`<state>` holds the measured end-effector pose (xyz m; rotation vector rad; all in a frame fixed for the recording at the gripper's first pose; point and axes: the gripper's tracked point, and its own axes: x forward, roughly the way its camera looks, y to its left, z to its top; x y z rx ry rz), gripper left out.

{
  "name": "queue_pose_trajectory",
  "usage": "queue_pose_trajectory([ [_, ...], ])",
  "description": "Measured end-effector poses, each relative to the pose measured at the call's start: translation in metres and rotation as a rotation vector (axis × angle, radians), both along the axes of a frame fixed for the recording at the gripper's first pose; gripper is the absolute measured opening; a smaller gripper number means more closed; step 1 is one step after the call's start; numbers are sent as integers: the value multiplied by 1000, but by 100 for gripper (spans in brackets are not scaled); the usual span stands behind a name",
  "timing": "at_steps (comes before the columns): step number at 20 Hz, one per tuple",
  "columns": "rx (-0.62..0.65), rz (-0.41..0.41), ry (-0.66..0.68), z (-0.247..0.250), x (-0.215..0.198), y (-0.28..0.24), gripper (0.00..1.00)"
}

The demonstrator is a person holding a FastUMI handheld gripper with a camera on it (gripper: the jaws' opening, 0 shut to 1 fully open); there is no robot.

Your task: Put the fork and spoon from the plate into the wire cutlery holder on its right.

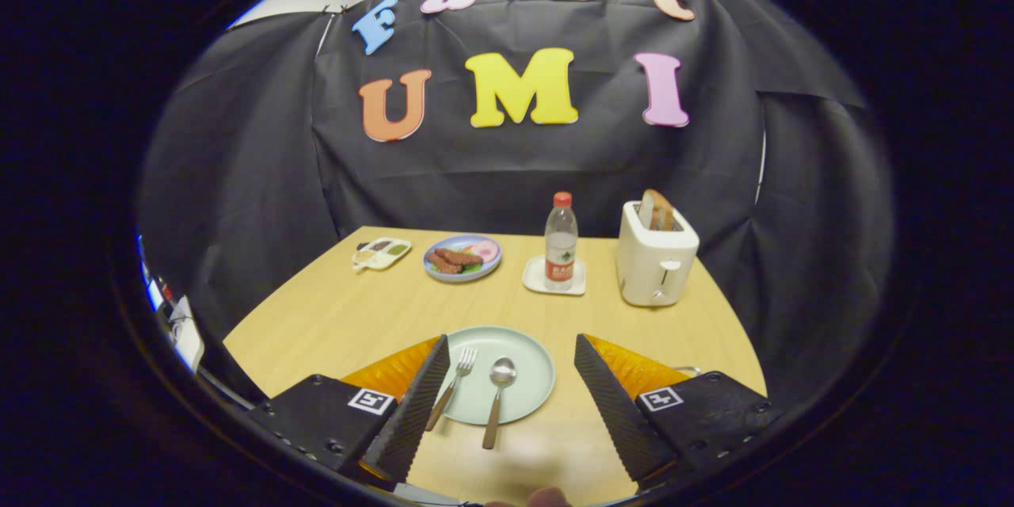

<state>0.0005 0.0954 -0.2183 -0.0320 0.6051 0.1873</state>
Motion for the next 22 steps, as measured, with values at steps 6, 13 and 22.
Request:
queue_pose_trajectory([
  [6,-83,-10,207,-91,7,16,96],
  [13,-155,-23,341,-158,20,24,76],
  [22,-189,-99,444,-192,25,14,9],
])
